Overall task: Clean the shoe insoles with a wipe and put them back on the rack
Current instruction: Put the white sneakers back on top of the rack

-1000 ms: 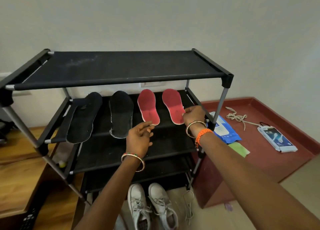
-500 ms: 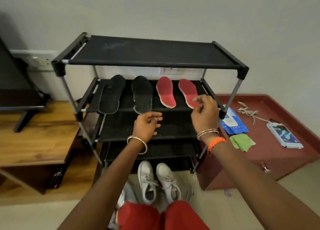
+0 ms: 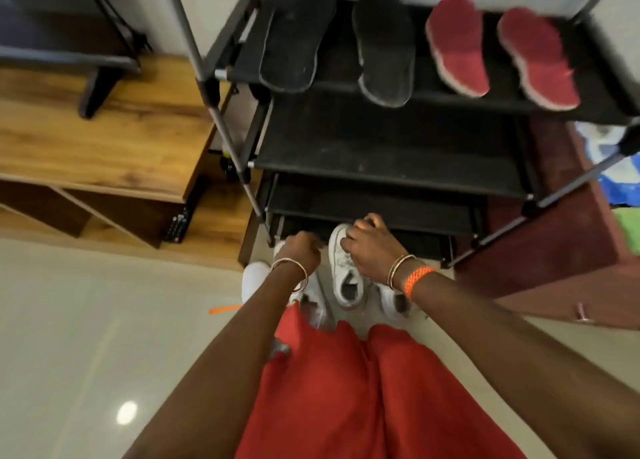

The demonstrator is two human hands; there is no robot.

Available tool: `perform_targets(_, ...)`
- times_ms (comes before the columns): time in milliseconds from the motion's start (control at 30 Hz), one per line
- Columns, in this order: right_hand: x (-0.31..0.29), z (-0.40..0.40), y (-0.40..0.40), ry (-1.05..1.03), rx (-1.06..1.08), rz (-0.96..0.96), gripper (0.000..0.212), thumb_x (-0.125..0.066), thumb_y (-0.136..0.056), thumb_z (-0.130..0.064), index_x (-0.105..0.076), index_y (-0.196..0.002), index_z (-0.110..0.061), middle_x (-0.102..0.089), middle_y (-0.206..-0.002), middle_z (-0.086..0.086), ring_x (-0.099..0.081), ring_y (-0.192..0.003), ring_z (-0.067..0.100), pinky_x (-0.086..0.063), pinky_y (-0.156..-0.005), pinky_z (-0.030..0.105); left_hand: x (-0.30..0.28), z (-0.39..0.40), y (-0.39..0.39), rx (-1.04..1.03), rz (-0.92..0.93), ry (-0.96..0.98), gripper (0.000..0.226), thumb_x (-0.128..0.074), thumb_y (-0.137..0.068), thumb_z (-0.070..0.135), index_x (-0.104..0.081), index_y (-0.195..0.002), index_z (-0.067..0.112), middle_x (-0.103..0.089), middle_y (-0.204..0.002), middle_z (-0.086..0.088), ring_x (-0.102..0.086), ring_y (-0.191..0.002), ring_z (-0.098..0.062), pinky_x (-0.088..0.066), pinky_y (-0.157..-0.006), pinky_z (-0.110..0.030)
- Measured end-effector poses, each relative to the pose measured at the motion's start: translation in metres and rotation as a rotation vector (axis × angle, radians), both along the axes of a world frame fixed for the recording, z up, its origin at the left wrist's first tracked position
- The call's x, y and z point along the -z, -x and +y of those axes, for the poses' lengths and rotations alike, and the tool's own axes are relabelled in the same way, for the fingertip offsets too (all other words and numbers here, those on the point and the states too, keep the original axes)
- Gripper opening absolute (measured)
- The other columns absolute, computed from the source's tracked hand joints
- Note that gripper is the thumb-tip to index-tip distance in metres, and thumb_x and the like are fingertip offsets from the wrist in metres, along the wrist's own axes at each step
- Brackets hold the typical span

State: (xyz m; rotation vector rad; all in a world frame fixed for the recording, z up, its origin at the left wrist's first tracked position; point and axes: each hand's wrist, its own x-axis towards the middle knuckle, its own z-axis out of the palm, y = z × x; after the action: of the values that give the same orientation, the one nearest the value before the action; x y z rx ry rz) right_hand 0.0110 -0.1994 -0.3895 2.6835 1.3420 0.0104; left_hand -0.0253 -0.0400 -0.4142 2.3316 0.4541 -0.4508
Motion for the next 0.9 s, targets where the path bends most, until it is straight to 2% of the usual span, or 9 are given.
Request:
perform_targets(167,0.091,0.049,0.01,0.233,-0.128,0.389,0.026,-0.046,-0.089,-0.005,-0.06,-0.111,-0.006,-0.061,-0.113,0.012,-0.055,-0.11,0.031,-0.041,-0.09,0.038,0.09,0.03,0.036,0.037,0.28,-0.083,0.028,-0.05,-0.091,0.013,-0.061,-0.116,0.01,-0.062,-0.118,-0.017,-0.057,-0.11,-0.033,-0.045,-0.093,-0.036)
perform_targets(267,0.147,0.067,0.03,0.367,-0.172,0.587,0.028,-0.048,-0.089,-0.007,-0.06,-0.115,-0.003,-0.061,-0.117,0.019,-0.059,-0.109,0.035,-0.046,-0.086,0.039,0.134,0.032,0.055,0.195,0.481,-0.095,0.033,-0.046,-0.096,0.015,-0.055,-0.126,0.005,-0.056,-0.129,-0.015,-0.054,-0.118,-0.029,-0.042,-0.096,-0.031)
perform_targets(367,0.192,0.069,0.05,0.5,-0.314,0.575,0.036,-0.052,-0.087,-0.014,-0.055,-0.119,0.0,-0.057,-0.123,0.021,-0.055,-0.114,0.034,-0.045,-0.092,0.039,0.181,0.031,0.091,0.279,0.665,-0.225,0.042,-0.045,-0.096,0.023,-0.046,-0.135,0.006,-0.047,-0.14,-0.016,-0.045,-0.129,-0.03,-0.037,-0.105,-0.035)
perform_targets(433,0.209,0.069,0.053,0.535,-0.346,0.501,0.041,-0.066,-0.076,-0.032,-0.065,-0.107,-0.004,-0.065,-0.113,0.015,-0.058,-0.109,0.027,-0.043,-0.093,0.032,0.202,0.032,0.103,0.314,0.765,-0.301,0.046,-0.048,-0.095,0.029,-0.044,-0.137,0.009,-0.045,-0.142,-0.012,-0.044,-0.129,-0.028,-0.038,-0.103,-0.035)
perform_targets(533,0.234,0.067,0.055,0.551,-0.373,0.471,0.024,-0.075,-0.067,-0.032,-0.074,-0.083,-0.014,-0.073,-0.087,0.004,-0.067,-0.086,0.017,-0.044,-0.089,0.025,0.21,0.032,0.099,0.305,0.779,-0.338,0.052,-0.052,-0.094,0.032,-0.037,-0.141,0.015,-0.044,-0.142,-0.007,-0.043,-0.131,-0.026,-0.037,-0.103,-0.037)
perform_targets(600,0.23,0.067,0.053,0.457,-0.375,0.41,0.023,-0.085,-0.047,-0.032,-0.072,-0.059,-0.018,-0.069,-0.061,-0.002,-0.067,-0.063,0.012,-0.049,-0.077,0.021,0.212,0.027,0.094,0.325,0.741,-0.343,0.052,-0.055,-0.092,0.029,-0.039,-0.139,0.015,-0.045,-0.142,-0.009,-0.043,-0.131,-0.027,-0.037,-0.104,-0.038)
perform_targets(700,0.214,0.062,0.04,0.642,-0.435,0.442,0.019,-0.054,-0.088,-0.014,-0.068,-0.099,-0.01,-0.069,-0.103,0.007,-0.061,-0.104,0.022,-0.03,-0.106,0.035,0.21,0.016,0.097,0.324,0.738,-0.348,0.053,-0.056,-0.09,0.02,-0.038,-0.139,0.01,-0.048,-0.138,-0.014,-0.047,-0.127,-0.031,-0.042,-0.101,-0.038)
perform_targets(800,0.196,0.058,0.026,0.572,-0.407,0.368,0.026,-0.043,-0.091,-0.005,-0.061,-0.108,-0.012,-0.062,-0.114,0.006,-0.054,-0.111,0.024,-0.014,-0.112,0.047,0.186,0.015,0.092,0.372,0.703,-0.32,0.047,-0.054,-0.09,0.022,-0.045,-0.132,0.003,-0.053,-0.13,-0.017,-0.052,-0.12,-0.032,-0.044,-0.094,-0.035)
perform_targets(900,0.158,0.061,0.012,0.449,-0.252,0.477,0.031,-0.046,-0.088,-0.004,-0.055,-0.117,-0.013,-0.057,-0.12,0.006,-0.05,-0.117,0.024,-0.025,-0.105,0.048,0.148,0.025,0.076,0.328,0.593,-0.236,0.041,-0.04,-0.097,0.024,-0.05,-0.124,-0.004,-0.05,-0.13,-0.025,-0.046,-0.122,-0.037,-0.035,-0.099,-0.038)
